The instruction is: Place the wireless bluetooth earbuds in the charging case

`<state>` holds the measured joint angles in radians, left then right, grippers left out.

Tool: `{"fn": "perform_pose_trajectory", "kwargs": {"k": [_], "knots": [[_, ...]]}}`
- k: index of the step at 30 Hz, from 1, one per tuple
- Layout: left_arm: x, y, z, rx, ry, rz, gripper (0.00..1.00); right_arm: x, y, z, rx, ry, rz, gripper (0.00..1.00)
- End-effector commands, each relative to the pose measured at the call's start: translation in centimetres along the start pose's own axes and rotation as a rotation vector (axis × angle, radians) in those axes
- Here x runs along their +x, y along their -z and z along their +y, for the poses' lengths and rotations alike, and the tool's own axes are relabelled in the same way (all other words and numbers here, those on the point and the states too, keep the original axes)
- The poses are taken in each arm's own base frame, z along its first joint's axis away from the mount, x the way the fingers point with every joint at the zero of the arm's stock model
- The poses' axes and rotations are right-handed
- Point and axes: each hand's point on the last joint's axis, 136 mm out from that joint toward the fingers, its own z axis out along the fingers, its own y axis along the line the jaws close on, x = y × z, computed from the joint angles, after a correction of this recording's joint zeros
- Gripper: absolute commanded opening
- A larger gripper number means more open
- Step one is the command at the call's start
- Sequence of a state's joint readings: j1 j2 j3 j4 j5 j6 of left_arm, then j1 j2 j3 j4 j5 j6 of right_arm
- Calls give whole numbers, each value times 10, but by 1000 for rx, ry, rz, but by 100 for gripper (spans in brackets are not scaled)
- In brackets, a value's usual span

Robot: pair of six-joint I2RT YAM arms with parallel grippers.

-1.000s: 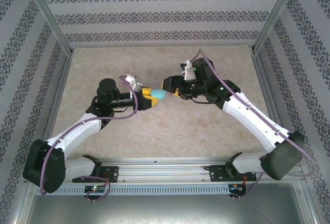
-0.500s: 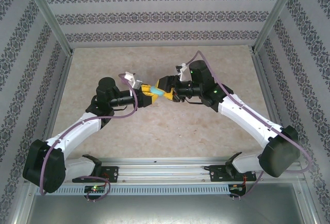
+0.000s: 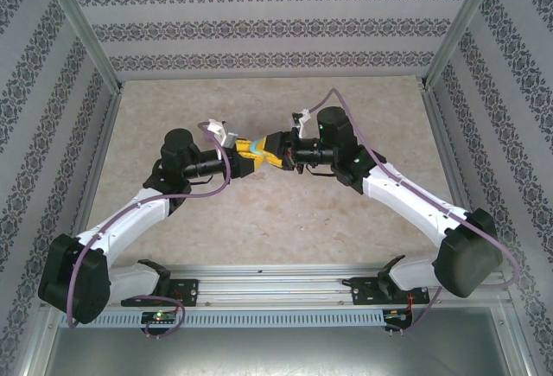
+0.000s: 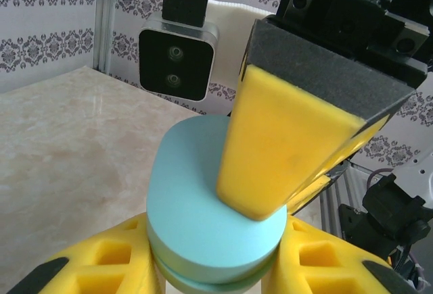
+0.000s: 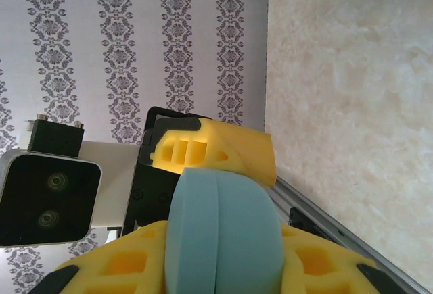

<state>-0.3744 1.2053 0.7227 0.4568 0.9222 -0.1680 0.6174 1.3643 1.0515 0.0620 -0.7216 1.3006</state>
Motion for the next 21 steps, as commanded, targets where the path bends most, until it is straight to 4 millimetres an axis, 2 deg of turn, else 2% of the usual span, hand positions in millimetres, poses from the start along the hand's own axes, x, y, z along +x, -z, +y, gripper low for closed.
{"fn": "perform_pose_trajectory", "kwargs": {"k": [1, 5, 16, 21], "knots": [[-18, 1, -15, 49, -84, -30, 30, 2, -7, 0, -27, -1, 19, 21], [-19, 4, -19, 58, -104, -33, 42, 0, -8, -1, -28, 2, 9, 21], [-4, 11, -22, 40, -136, 4, 62, -21, -4, -14, 17, -4, -56, 18], [5, 15, -20, 10, -136, 23, 71, -45, 6, -41, 73, -35, -113, 18]]}}
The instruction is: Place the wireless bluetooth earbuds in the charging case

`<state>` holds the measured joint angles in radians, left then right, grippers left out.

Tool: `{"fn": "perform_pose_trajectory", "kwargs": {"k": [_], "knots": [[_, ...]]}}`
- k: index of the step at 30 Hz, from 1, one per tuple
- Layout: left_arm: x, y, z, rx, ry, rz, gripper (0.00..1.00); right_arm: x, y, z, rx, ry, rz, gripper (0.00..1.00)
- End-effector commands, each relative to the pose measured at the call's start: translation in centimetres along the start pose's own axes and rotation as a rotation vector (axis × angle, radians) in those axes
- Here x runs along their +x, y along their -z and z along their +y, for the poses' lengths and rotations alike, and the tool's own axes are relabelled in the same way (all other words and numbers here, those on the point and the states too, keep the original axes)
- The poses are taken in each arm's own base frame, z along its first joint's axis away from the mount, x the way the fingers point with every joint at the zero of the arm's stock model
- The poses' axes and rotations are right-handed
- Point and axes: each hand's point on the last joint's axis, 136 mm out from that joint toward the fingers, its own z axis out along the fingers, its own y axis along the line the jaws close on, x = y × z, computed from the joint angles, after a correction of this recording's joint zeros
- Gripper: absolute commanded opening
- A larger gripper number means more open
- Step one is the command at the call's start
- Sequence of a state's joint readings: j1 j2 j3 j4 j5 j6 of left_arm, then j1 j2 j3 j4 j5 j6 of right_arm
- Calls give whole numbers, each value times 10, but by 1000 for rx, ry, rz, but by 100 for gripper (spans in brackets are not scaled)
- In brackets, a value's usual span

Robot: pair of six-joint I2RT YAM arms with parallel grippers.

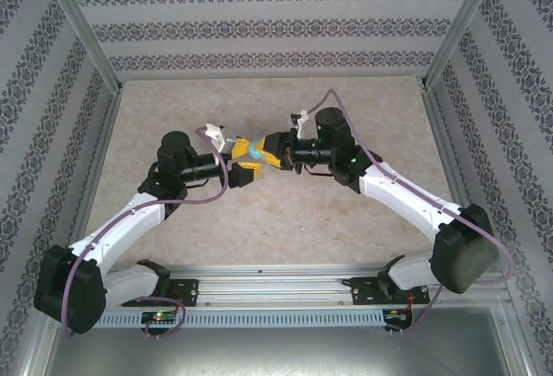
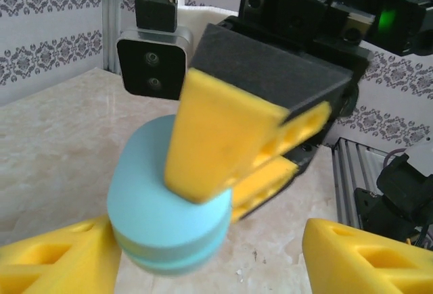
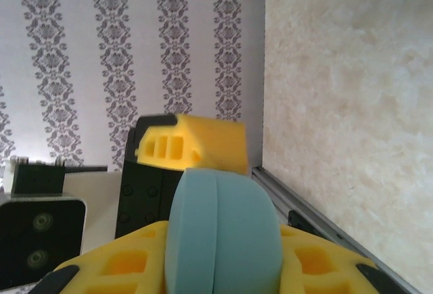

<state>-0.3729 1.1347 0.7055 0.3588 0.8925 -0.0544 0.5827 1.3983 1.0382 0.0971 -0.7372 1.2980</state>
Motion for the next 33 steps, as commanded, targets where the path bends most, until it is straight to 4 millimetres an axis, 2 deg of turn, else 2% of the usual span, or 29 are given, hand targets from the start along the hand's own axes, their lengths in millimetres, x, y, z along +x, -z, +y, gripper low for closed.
{"fn": "perform_pose_trajectory", "kwargs": {"k": [1, 8, 12, 15, 23, 27, 33], "knots": [[2, 6, -14, 34, -54, -1, 71, -39, 12, -37, 78, -31, -115, 18], [21, 15, 6, -87, -40, 43, 73, -98, 54, -107, 235, -73, -208, 18], [30, 17, 15, -124, -30, 61, 73, -126, 68, -146, 317, -102, -218, 19], [34, 17, 21, -131, -19, 67, 73, -146, 66, -172, 337, -131, -202, 19], [37, 16, 42, -162, 13, 65, 71, -191, 36, -228, 382, -198, -150, 23], [39, 16, 48, -167, 28, 63, 71, -200, 24, -248, 383, -238, -126, 24], [40, 19, 54, -176, 38, 64, 71, -195, 29, -273, 470, -277, -106, 30]]}}
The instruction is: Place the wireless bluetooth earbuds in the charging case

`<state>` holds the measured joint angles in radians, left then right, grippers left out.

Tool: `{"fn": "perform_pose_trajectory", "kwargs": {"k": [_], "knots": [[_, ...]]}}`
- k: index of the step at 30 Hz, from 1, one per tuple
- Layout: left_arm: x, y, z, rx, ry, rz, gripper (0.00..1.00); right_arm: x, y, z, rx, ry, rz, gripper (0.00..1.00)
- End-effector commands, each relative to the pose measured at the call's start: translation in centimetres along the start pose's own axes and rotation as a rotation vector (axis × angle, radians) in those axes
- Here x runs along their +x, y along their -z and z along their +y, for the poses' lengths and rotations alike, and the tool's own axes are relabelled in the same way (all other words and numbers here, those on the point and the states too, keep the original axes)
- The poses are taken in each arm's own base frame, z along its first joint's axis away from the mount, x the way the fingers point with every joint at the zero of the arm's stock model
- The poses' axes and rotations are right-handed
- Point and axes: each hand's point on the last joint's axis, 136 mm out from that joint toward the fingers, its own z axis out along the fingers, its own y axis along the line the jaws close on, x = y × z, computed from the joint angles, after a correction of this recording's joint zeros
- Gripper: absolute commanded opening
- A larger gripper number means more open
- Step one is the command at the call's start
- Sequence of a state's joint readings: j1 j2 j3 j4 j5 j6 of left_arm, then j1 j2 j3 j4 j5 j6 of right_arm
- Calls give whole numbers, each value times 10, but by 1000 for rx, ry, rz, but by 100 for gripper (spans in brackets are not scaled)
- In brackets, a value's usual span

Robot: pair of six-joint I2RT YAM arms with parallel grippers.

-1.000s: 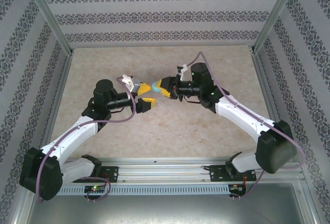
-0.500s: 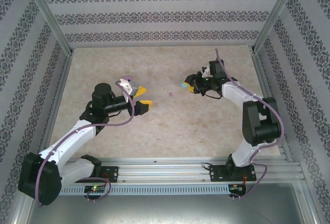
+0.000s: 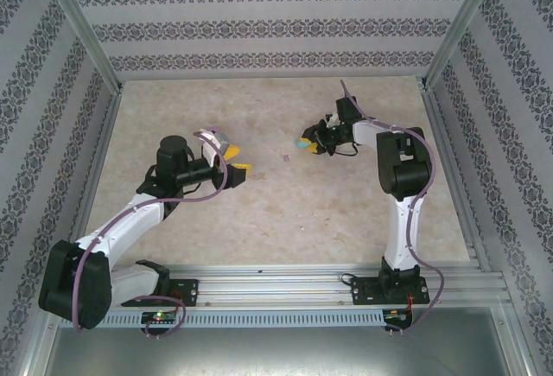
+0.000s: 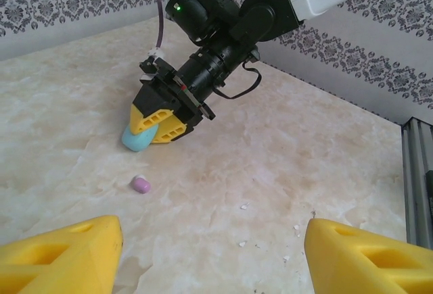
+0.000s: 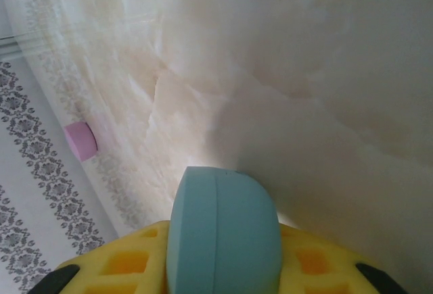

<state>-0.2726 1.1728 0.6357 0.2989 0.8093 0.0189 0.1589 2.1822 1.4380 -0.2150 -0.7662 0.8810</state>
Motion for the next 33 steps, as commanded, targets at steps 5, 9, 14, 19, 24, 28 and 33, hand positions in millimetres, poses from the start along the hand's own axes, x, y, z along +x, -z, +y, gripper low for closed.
{"fn": "perform_pose_trajectory", "kwargs": {"k": [5, 9, 14, 19, 24, 28, 33], "knots": [[-11, 2, 7, -1, -13, -33, 71, 7, 7, -32, 149, -4, 1, 43], [-13, 3, 15, -17, 33, -22, 71, 12, 16, -39, 207, 14, -6, 51], [-17, 10, 32, -101, 77, -2, 70, 11, 39, -30, 281, 56, -26, 56], [-22, 15, 69, -256, 231, 62, 66, 14, 62, -21, 337, 99, -58, 58], [-27, 13, 98, -325, 222, 111, 64, 30, 80, -9, 321, 141, -83, 59], [-17, 6, 136, -376, 284, 187, 62, 48, 93, -3, 318, 177, -103, 60], [16, -9, 182, -421, 323, 335, 61, 80, 100, 3, 326, 243, -113, 60]]}}
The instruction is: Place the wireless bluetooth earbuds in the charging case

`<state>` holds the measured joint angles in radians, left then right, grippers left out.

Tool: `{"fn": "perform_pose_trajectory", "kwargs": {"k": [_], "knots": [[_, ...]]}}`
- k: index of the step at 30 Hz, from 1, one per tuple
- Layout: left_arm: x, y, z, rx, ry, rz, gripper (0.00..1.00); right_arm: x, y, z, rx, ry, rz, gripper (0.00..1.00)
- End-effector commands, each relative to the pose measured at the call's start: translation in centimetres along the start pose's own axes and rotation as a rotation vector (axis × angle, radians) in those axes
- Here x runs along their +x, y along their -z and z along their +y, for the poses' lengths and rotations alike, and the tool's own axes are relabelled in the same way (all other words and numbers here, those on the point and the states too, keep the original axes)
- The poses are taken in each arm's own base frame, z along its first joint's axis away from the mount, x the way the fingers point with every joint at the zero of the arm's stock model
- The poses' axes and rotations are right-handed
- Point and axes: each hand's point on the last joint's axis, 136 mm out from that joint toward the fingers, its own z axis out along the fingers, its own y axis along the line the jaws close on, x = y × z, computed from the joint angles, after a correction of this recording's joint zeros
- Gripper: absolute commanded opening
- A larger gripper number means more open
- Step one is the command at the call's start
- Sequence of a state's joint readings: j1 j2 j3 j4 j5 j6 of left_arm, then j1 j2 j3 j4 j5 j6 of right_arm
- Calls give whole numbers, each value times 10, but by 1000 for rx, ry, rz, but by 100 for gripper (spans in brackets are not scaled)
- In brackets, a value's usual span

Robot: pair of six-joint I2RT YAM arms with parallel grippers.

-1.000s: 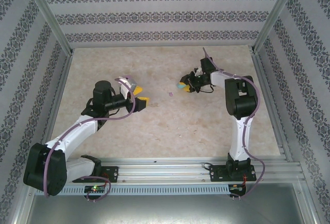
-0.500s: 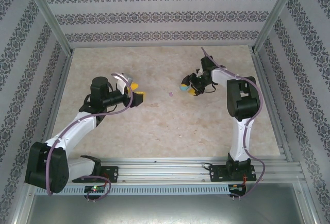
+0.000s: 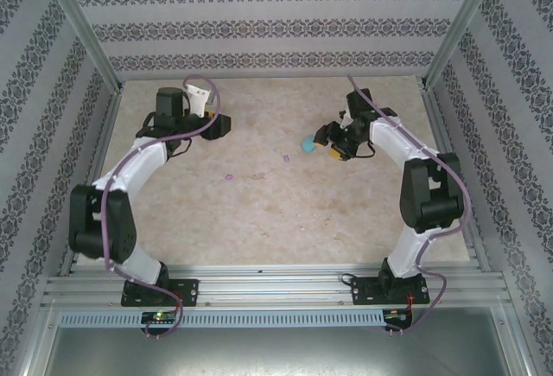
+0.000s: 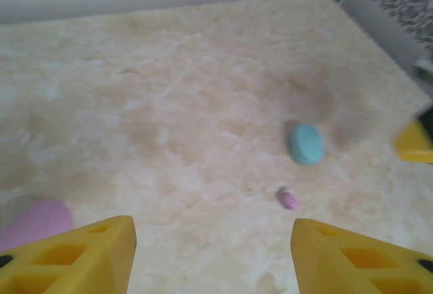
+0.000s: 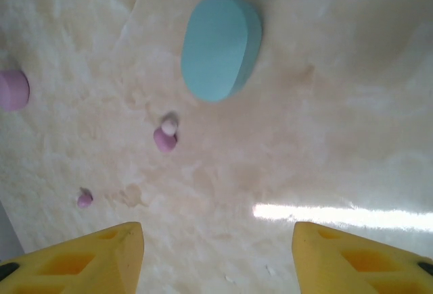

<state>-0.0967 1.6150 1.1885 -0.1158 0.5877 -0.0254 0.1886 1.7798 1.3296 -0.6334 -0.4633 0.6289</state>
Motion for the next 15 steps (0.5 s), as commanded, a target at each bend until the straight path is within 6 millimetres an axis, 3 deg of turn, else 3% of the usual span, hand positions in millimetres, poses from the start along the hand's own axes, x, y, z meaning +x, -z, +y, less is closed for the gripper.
{"fn": "perform_pose_trajectory", "kwargs": {"k": [1, 6, 15], "knots": [[28, -17, 33, -72, 14, 163, 61, 23, 7, 2, 34, 56, -9, 60], [50, -40, 72, -143, 34, 357, 65, 47, 20, 5, 39, 93, -45, 60], [77, -67, 110, -195, 46, 505, 74, 63, 29, 7, 23, 110, -94, 60]]}}
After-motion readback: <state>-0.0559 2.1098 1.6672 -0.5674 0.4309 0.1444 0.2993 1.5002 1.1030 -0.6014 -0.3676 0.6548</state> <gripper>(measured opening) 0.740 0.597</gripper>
